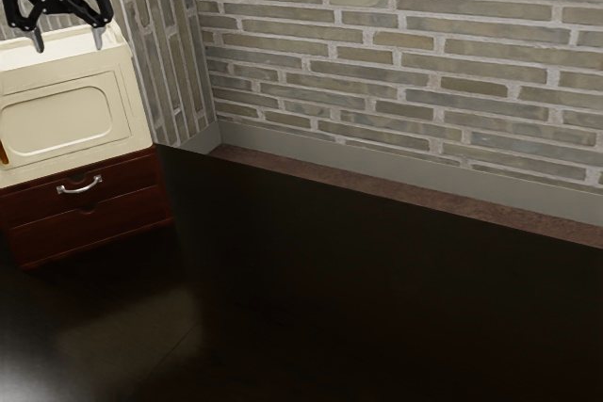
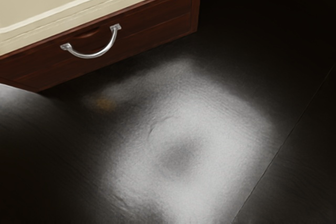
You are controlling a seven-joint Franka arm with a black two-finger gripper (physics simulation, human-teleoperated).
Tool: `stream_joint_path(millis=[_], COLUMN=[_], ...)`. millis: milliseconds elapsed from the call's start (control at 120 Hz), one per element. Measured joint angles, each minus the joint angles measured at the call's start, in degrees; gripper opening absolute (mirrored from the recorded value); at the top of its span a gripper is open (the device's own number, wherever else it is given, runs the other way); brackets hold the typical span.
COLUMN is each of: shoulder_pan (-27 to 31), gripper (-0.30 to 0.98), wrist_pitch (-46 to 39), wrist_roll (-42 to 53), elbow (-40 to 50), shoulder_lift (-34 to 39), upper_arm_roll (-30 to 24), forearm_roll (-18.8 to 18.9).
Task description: Pull the drawer handle with one arm to open the drawer
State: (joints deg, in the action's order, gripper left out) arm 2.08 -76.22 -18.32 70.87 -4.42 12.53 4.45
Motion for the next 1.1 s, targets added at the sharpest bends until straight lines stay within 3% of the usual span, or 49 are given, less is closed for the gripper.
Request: stream_joint_path(millis=[150,333,950,1008,1100], shoulder_pan=[0.11,0.01,-1.15,-1.74,-1.93], gripper=[0.69,0.69,0.69,0.69,0.69], wrist_pitch=[0.01,0.09,-4.73,-3.82,-3.12], wrist_roll=[-0.51,-1.02,-1.81,-1.87,-1.99], elbow=[-0.1,-9.3,-8.44,-5.93,7.28], shoulder_lift=[0.13,3.9,-0.22,2.98,14.14], upper_arm_roll=[-0.06,-2.0,-2.92,-4.1,-7.59], forearm_roll=[0.04,0.13,0.04,0.14,0.31])
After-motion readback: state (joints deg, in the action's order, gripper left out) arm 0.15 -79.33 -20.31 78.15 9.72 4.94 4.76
